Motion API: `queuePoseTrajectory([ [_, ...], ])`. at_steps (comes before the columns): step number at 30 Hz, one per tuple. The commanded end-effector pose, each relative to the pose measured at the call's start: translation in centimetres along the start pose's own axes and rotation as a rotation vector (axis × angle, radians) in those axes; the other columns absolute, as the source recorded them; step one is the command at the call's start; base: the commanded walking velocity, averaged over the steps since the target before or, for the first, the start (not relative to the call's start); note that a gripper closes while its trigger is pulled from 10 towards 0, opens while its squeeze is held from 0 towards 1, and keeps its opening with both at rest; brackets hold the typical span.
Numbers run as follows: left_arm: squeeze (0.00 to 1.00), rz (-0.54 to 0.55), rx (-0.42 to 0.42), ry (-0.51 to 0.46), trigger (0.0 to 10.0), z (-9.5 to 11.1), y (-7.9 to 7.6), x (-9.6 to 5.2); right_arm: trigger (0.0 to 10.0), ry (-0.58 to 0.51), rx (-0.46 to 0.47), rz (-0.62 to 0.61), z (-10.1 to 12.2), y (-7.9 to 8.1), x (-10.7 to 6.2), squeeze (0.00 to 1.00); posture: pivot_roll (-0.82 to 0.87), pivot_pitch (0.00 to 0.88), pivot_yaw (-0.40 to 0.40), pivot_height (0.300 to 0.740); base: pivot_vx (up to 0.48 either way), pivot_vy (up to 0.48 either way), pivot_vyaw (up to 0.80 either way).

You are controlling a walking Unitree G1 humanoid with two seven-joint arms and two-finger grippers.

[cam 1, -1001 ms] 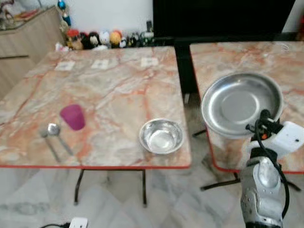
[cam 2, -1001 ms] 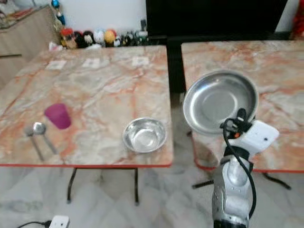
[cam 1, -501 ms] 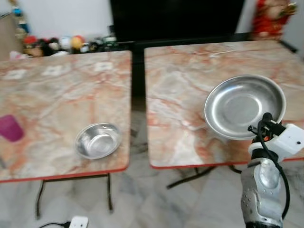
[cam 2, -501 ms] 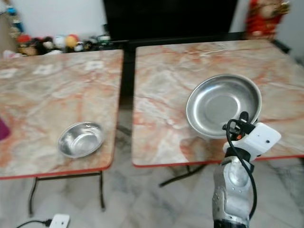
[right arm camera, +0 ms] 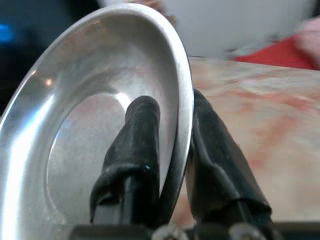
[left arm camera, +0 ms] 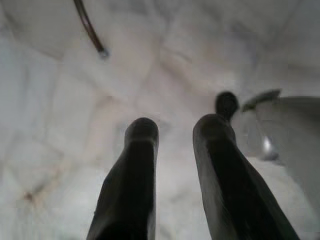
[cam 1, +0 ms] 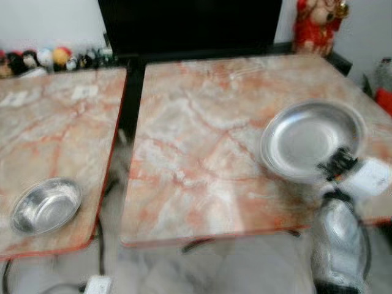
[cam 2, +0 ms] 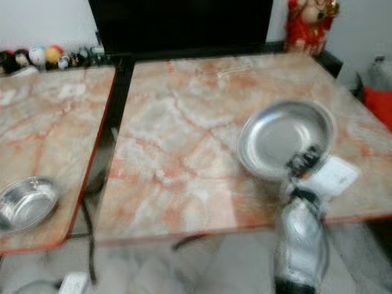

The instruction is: Setting the table

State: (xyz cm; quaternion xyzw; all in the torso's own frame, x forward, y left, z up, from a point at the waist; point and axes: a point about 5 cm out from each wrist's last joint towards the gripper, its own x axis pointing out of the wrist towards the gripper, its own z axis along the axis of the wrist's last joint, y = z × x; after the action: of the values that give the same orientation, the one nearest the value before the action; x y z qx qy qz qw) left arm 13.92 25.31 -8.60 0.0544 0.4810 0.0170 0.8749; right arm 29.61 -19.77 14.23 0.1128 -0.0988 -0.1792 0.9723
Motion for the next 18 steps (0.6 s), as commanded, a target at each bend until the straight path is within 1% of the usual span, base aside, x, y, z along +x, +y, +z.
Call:
queuePoseTrajectory([
  [1, 0.00, -0.003, 0.020, -0.008, 10.0, 0.5, -0.1, 0.1, 10.0, -0.008, 0.004, -0.037, 0.3, -1.0, 0.3, 0.00, -0.10, 0.034, 0.053, 0.740, 0.000, 0.000, 0.00],
  [2, 0.00, -0.002, 0.020, -0.008, 10.0, 0.6, 0.0, 0.1, 10.0, 0.009, 0.018, -0.043, 0.1, -1.0, 0.3, 0.00, -0.11, 0.033, 0.053, 0.740, 0.000, 0.000, 0.00],
  [7, 0.00, 0.005, 0.013, -0.014, 10.0, 0.6, 0.0, 0.1, 10.0, 0.018, 0.025, -0.051, -0.2, -1.1, -0.1, 0.00, -0.10, 0.035, 0.054, 0.740, 0.000, 0.000, 0.00],
  [9, 0.00, 0.004, 0.021, -0.011, 10.0, 0.6, 0.1, 0.1, 10.0, 0.042, 0.038, -0.036, -0.6, -1.0, -0.4, 0.00, -0.10, 0.036, 0.055, 0.740, 0.000, 0.000, 0.00],
  [11, 0.00, 0.004, 0.020, -0.014, 10.0, 0.6, 0.1, 0.1, 10.0, 0.069, 0.042, 0.017, -0.9, -0.6, -0.9, 0.00, -0.10, 0.037, 0.055, 0.740, 0.000, 0.000, 0.00],
  [12, 0.00, 0.004, 0.020, -0.014, 10.0, 0.6, 0.1, 0.1, 10.0, 0.069, 0.042, 0.017, -0.9, -0.6, -0.9, 0.00, -0.10, 0.037, 0.055, 0.740, 0.000, 0.000, 0.00],
  [13, 0.00, 0.005, 0.021, -0.014, 10.0, 0.6, 0.1, 0.1, 10.0, 0.081, 0.040, 0.030, -0.9, -0.7, -1.3, 0.00, -0.10, 0.039, 0.052, 0.740, 0.000, 0.000, 0.00],
  [15, 0.00, 0.007, 0.022, -0.013, 10.0, 0.6, 0.1, 0.1, 10.0, 0.096, 0.048, 0.030, -0.9, -1.0, -1.9, 0.00, -0.10, 0.039, 0.050, 0.740, 0.000, 0.000, 0.00],
  [18, 0.00, 0.008, 0.024, -0.011, 10.0, 0.6, 0.1, 0.1, 10.0, 0.131, 0.085, -0.046, -0.8, -2.3, -3.3, 0.00, -0.11, 0.043, 0.050, 0.740, 0.000, 0.000, 0.00],
])
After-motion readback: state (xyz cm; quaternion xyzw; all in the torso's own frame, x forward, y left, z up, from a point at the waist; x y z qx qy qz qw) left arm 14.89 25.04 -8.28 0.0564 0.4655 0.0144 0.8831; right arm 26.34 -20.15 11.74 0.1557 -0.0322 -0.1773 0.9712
